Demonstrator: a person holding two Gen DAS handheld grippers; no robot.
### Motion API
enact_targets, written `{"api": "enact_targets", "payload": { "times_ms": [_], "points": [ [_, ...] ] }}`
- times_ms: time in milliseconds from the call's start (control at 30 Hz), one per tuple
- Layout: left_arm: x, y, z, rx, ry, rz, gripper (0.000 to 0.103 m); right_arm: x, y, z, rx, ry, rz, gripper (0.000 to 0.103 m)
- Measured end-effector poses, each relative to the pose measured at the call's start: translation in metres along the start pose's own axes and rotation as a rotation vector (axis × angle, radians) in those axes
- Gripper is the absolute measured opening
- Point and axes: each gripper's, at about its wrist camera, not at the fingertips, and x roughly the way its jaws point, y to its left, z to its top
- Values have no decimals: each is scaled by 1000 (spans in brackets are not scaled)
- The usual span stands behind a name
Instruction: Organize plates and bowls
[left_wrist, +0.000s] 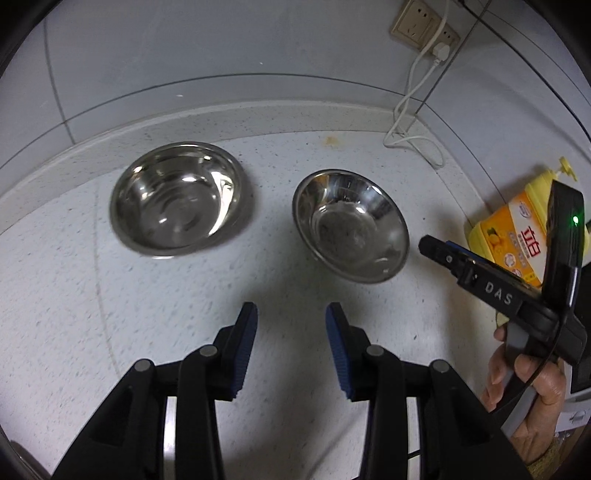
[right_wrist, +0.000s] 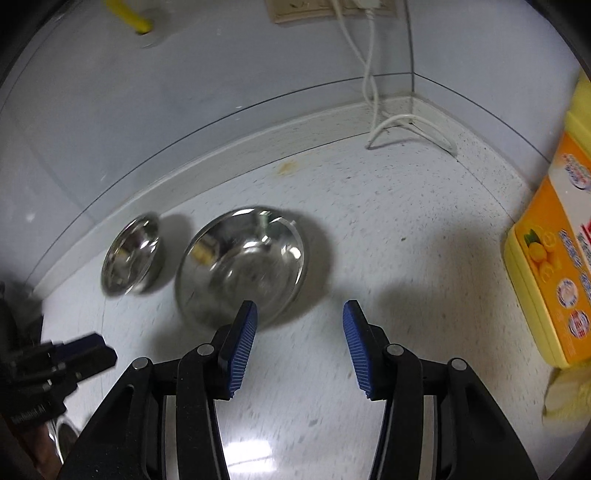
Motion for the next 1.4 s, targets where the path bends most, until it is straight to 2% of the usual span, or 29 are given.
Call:
{"api": "enact_targets", "payload": {
  "times_ms": [167,400,633,800,833,933,1033,1133,1267,1400],
  "points": [
    [17,-1,10,-10,13,-7,37,26,-4,13,16,43,9,44],
    [29,6,26,-62,17,-40,37,48,3,14,-13,89,45,44],
    [45,11,43,-109,-8,-28,37,60,12,18,-49,109,26,44],
    [62,12,48,-120,-5,-11,37,66,8,26,-35,90,20,44],
    [65,13,48,-124,-5,-15,37,69,6,28,-31,94,18,42],
    [70,13,48,-121,-13,-33,38,73,5,30,-42,99,23,21],
    [76,13,49,-119,-8,-50,36,76,7,27,-54,101,41,13],
    [83,12,49,-124,-7,-80,32,77,8,26,-55,102,54,13],
    [80,12,48,-112,-25,-105,14,77,10,23,-71,105,73,12],
    [76,10,43,-92,-25,-92,13,74,15,16,-92,108,79,12]
  ]
}}
